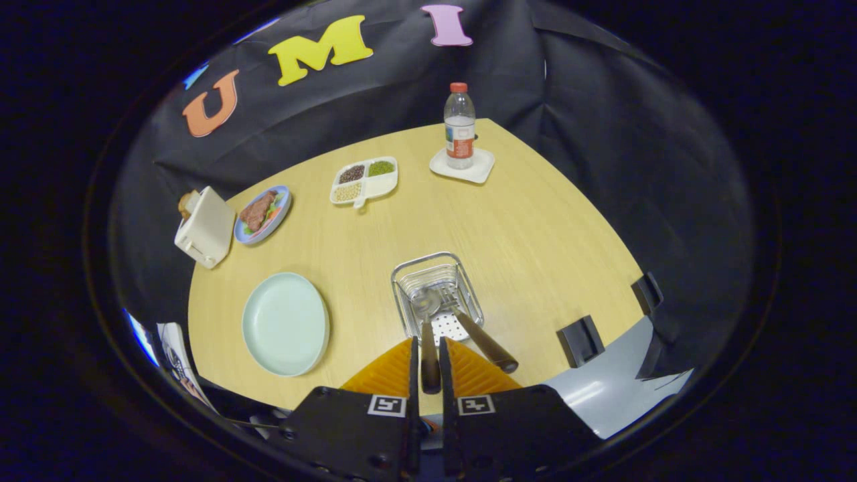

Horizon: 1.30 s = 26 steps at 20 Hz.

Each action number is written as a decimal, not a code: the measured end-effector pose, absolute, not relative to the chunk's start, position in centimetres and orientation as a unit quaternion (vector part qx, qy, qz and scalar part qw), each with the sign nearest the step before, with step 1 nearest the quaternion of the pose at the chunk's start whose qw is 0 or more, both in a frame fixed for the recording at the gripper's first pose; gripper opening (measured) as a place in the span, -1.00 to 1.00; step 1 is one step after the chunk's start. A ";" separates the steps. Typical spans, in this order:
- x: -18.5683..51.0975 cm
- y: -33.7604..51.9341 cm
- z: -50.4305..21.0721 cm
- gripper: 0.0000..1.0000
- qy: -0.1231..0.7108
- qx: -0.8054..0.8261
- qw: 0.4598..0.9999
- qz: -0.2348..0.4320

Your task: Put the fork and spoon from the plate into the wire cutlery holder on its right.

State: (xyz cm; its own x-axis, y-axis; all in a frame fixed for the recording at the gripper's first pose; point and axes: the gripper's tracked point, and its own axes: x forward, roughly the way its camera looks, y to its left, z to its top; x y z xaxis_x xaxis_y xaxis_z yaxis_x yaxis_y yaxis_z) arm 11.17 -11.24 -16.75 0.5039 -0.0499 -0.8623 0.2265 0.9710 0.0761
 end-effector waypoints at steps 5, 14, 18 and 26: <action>11.3 -11.0 -15.6 -0.45 0.464 0.077 0.879 -0.081; 9.9 -8.3 -10.5 0.54 0.373 0.022 0.925 -0.064; 8.6 -6.6 -7.3 0.80 0.299 0.011 0.952 -0.068; 2.0 -1.3 -1.1 0.89 0.123 -0.043 0.991 -0.040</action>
